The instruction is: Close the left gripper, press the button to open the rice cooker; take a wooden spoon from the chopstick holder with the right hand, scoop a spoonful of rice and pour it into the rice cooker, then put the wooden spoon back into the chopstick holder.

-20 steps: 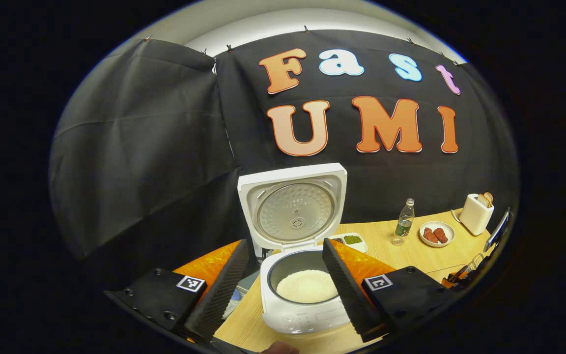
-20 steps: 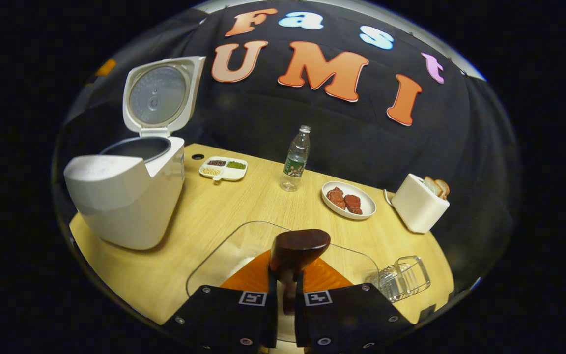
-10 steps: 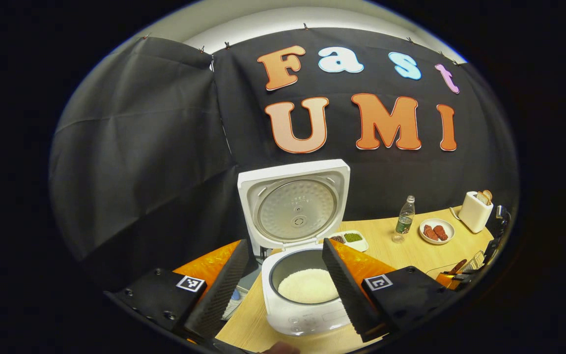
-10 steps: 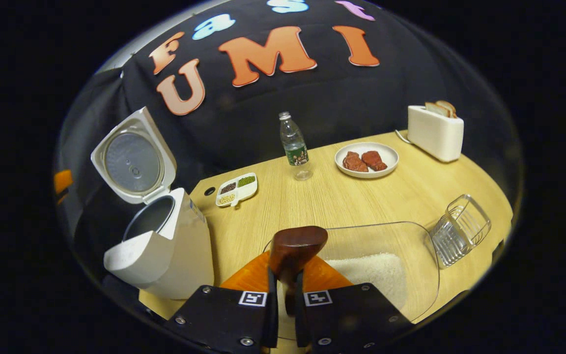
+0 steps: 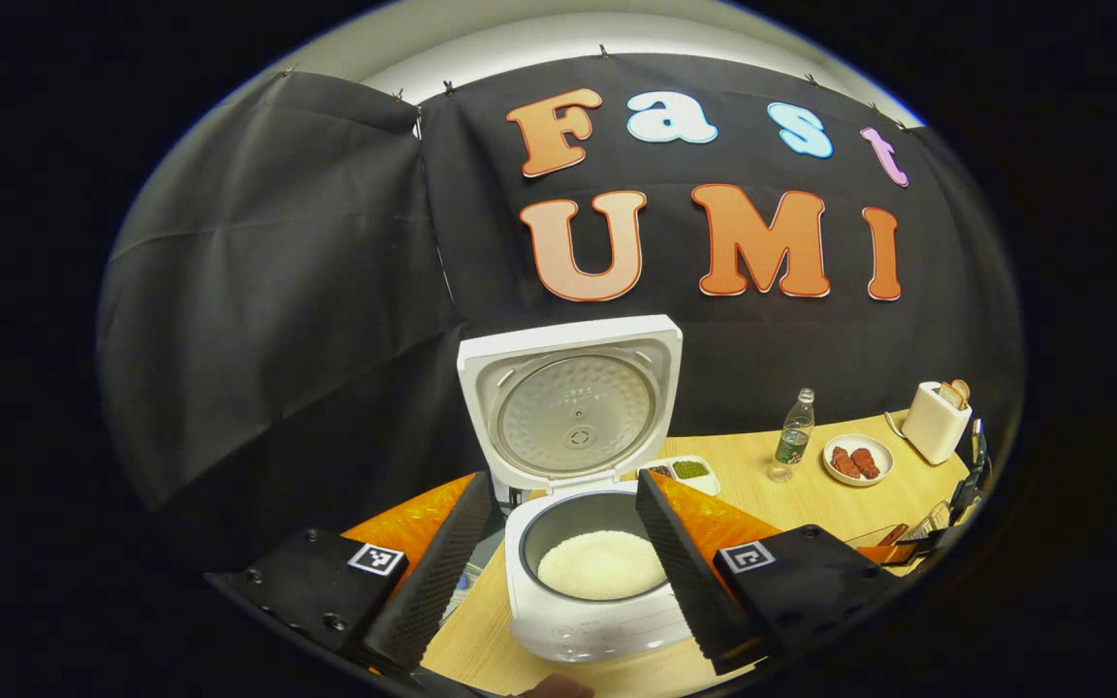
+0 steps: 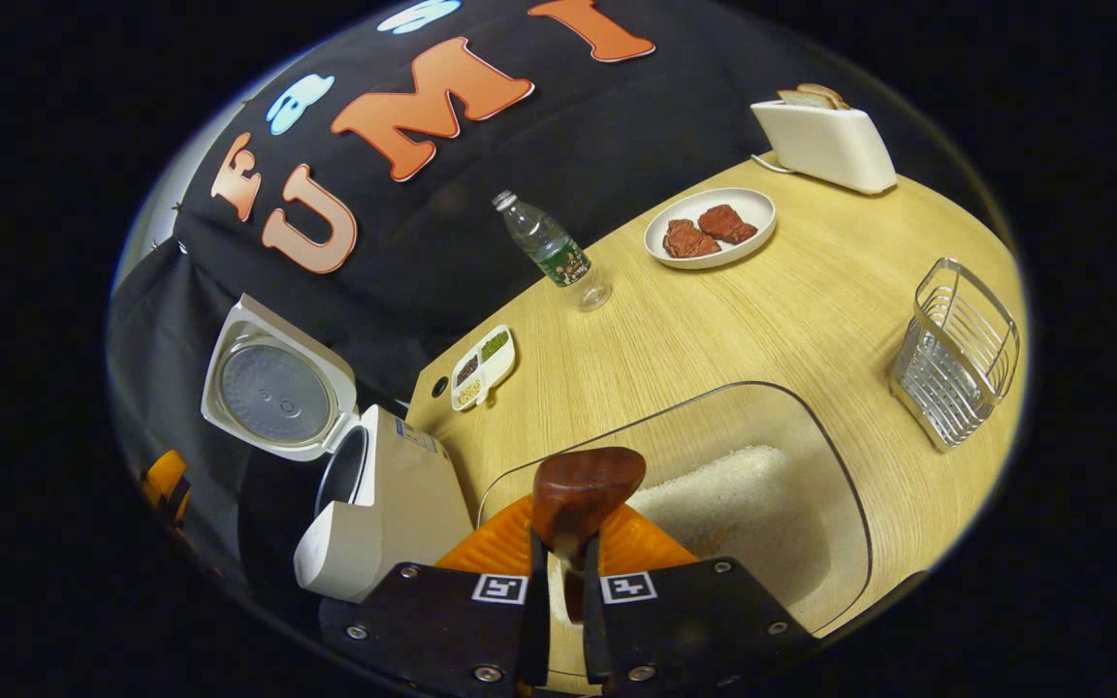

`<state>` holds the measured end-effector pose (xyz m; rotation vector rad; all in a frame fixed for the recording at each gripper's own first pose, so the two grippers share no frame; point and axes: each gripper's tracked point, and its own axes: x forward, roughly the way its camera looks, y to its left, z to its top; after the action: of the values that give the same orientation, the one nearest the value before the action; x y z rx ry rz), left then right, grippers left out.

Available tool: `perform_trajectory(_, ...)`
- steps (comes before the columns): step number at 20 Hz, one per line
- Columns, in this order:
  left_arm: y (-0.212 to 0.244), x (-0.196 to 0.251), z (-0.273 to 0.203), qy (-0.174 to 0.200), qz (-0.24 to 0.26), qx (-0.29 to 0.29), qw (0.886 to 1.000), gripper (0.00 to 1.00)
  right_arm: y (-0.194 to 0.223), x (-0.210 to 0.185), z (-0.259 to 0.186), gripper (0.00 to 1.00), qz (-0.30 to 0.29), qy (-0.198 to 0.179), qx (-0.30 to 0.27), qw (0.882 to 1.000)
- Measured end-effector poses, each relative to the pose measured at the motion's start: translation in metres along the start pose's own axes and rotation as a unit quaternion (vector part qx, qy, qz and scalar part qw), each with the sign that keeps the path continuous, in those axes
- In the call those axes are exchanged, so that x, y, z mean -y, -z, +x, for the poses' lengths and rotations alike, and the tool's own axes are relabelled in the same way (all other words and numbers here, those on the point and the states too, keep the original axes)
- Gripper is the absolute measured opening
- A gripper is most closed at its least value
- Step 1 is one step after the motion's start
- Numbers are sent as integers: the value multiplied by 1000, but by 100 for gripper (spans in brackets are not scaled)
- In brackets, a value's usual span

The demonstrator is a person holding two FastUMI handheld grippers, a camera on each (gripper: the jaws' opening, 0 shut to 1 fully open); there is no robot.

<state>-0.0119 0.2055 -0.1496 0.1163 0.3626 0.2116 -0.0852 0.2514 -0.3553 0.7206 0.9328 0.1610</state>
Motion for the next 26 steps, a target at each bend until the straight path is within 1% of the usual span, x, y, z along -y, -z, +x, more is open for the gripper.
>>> perform_trajectory(3,-7,10,-1,5,1,4,1000,100,-9,9,-9,13,54,-35,-8,998)
perform_trajectory(5,-8,18,-1,7,0,5,1000,100,-22,19,-18,13,89,-46,2,995)
perform_trajectory(8,-11,30,-4,13,-1,8,1000,100,-48,33,-36,13,122,-57,26,991)
perform_trajectory(11,-13,39,-5,15,-6,10,1000,100,-74,37,-46,13,155,-73,42,984)
perform_trajectory(13,-12,45,-7,15,-12,9,1000,100,-84,36,-51,13,171,-88,41,980)
perform_trajectory(19,-9,42,-10,0,-30,8,1000,100,-114,9,-69,13,250,-158,33,955)
perform_trajectory(22,-11,36,-15,-13,-34,13,999,100,-127,-16,-74,13,281,-195,25,939)
perform_trajectory(26,-10,20,-21,-30,-42,18,998,100,-140,-58,-70,13,321,-240,7,916)
